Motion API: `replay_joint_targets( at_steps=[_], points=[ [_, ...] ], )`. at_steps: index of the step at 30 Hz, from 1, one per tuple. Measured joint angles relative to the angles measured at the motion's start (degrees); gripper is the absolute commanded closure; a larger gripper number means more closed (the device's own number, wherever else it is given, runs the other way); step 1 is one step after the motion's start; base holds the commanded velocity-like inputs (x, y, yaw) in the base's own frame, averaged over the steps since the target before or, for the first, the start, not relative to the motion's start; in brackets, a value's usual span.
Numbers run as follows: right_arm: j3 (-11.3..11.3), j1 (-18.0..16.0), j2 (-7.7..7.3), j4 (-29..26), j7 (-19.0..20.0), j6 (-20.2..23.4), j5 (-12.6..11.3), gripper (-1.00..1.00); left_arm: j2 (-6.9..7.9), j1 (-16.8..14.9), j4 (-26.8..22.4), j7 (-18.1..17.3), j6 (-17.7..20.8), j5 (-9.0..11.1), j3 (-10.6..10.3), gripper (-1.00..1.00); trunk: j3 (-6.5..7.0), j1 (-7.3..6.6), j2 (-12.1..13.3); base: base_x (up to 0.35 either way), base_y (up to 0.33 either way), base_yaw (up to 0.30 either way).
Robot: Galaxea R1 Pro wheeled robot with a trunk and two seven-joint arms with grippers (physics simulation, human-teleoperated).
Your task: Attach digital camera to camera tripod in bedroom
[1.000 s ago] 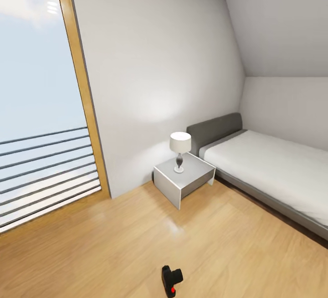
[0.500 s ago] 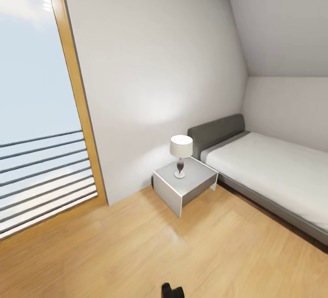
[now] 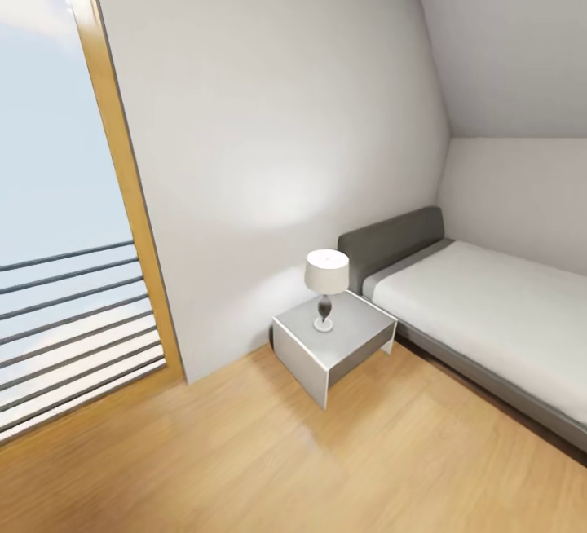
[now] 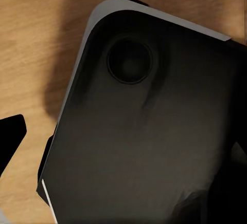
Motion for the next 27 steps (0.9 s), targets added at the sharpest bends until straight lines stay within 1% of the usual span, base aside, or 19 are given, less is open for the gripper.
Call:
replay_joint_targets(
  at_steps=[4,10,16,27],
  points=[
    [0.03,-0.01,0.07,0.00,0.00,0.00,0.02,-1.00,-0.01,0.00,0.00,0.00,0.00,0.00,0.00,-1.00,0.00,0.01,0.00,0.275,0.000,0.000],
    [0.02,-0.01,0.31,0.00,0.00,0.11,-0.13,-1.00,-0.05,0.00,0.01,0.05,-0.01,0.00,0.00,-1.00,0.00,0.03,0.01,0.068,0.000,0.067],
    [0.08,-0.02,0.21,0.00,0.00,0.08,-0.10,-1.00,-0.01,0.00,0.01,0.07,-0.03,0.00,0.00,-1.00,0.00,0.03,0.00,0.012,0.000,0.213],
    [0.12,0.00,0.18,0.00,0.00,0.08,-0.09,-1.00,0.01,0.00,0.01,0.08,-0.05,0.00,0.00,-1.00,0.00,0.03,0.00,0.002,0.000,0.263]
  ],
)
